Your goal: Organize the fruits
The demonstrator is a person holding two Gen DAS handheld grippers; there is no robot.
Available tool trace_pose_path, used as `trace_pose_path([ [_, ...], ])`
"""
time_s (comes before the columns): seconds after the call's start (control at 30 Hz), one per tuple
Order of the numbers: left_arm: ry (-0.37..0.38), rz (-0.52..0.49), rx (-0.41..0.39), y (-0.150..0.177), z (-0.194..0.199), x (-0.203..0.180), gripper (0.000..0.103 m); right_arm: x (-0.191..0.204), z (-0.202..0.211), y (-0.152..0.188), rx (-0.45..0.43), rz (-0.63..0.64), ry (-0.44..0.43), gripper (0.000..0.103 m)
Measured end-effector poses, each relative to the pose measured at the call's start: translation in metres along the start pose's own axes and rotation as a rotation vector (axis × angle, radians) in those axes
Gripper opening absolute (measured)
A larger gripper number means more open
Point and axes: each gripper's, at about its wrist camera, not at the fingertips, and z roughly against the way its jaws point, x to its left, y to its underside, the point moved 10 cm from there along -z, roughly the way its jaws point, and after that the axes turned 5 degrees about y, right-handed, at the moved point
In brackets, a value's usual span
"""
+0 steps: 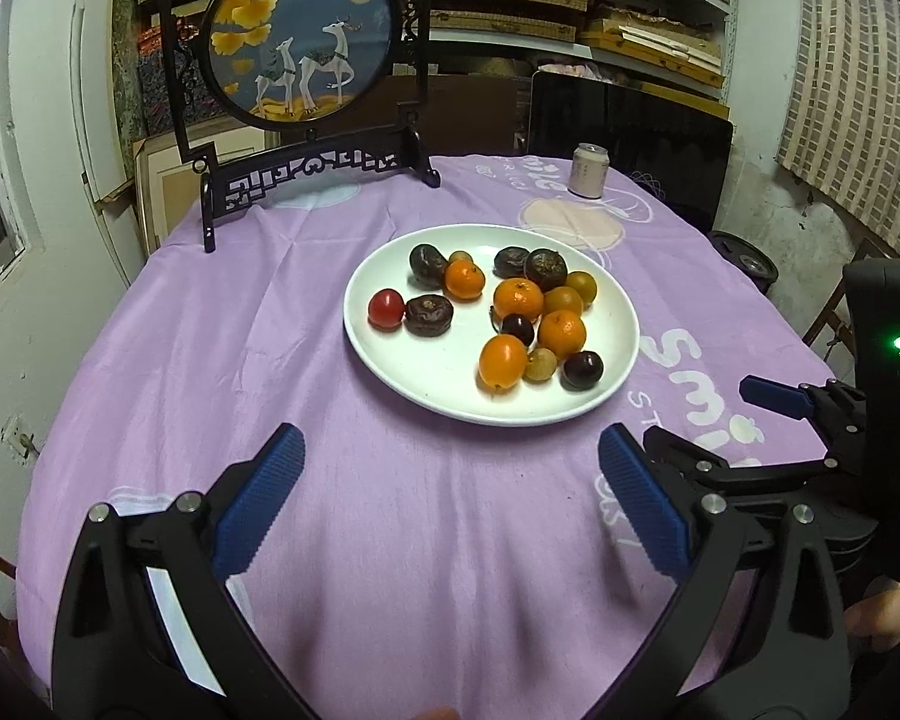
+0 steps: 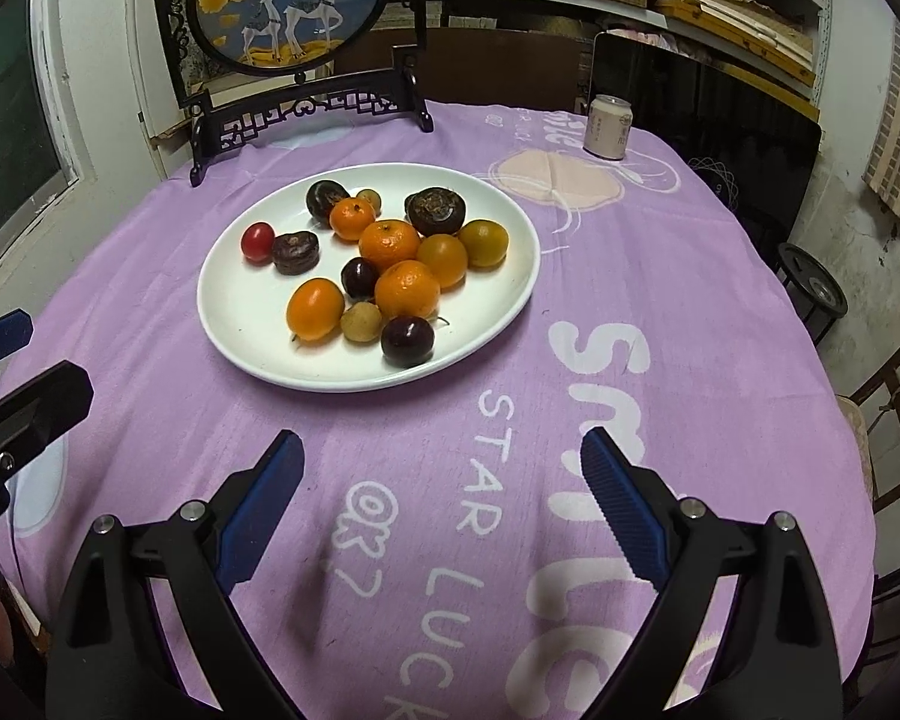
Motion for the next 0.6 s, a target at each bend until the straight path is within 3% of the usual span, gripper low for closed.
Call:
trace_pose_path([
  [0.6,-0.012,0.056,0.022,0.004,-0.001,0.014,0.101,0.012,0.008,0.005,-0.002,0.030,-0.009,0.094],
])
